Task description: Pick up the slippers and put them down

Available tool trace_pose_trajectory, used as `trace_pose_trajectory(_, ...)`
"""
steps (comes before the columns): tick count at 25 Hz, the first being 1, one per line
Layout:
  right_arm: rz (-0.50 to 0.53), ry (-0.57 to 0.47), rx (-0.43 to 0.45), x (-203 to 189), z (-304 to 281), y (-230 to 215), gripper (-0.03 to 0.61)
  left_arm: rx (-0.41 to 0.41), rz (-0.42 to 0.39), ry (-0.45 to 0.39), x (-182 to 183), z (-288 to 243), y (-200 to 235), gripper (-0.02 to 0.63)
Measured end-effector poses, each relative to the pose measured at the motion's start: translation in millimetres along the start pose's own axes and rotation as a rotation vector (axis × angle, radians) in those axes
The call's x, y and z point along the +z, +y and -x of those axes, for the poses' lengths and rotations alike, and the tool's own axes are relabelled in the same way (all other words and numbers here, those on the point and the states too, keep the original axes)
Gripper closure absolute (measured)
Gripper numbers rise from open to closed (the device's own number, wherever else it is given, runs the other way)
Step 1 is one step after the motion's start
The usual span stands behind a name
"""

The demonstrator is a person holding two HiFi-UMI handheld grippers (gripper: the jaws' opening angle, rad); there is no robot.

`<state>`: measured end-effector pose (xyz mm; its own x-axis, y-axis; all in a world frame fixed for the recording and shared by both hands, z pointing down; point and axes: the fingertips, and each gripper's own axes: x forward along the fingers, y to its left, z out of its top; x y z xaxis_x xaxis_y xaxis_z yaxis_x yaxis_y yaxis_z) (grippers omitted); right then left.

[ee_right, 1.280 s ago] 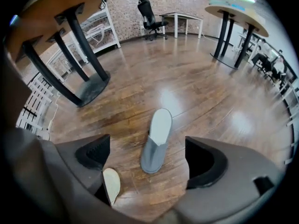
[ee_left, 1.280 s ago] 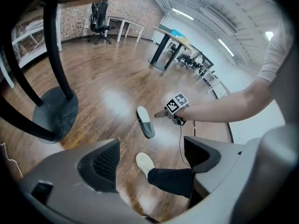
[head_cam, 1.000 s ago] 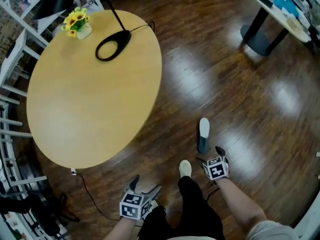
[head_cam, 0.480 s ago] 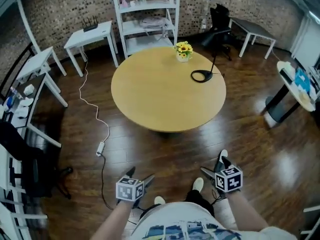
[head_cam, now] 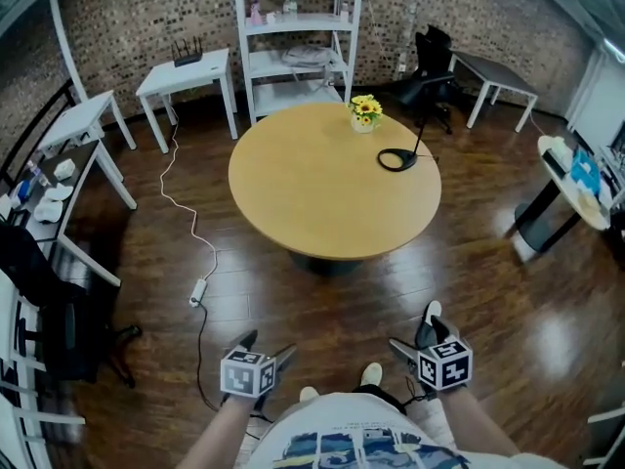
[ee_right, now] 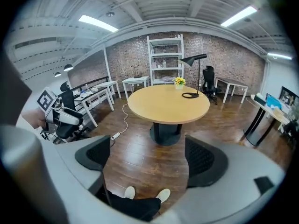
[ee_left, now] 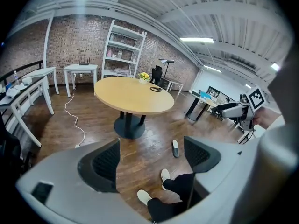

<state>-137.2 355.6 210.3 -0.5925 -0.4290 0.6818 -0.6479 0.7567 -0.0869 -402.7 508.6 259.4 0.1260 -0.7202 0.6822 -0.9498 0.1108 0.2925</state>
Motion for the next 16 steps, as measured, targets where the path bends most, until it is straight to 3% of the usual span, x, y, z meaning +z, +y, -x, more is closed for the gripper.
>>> trace_pose_trajectory(16,0.009,0.014,0.007,-18,14,3,0.061,-0.006,0.002,-0.003,-12,7,-13,0.184)
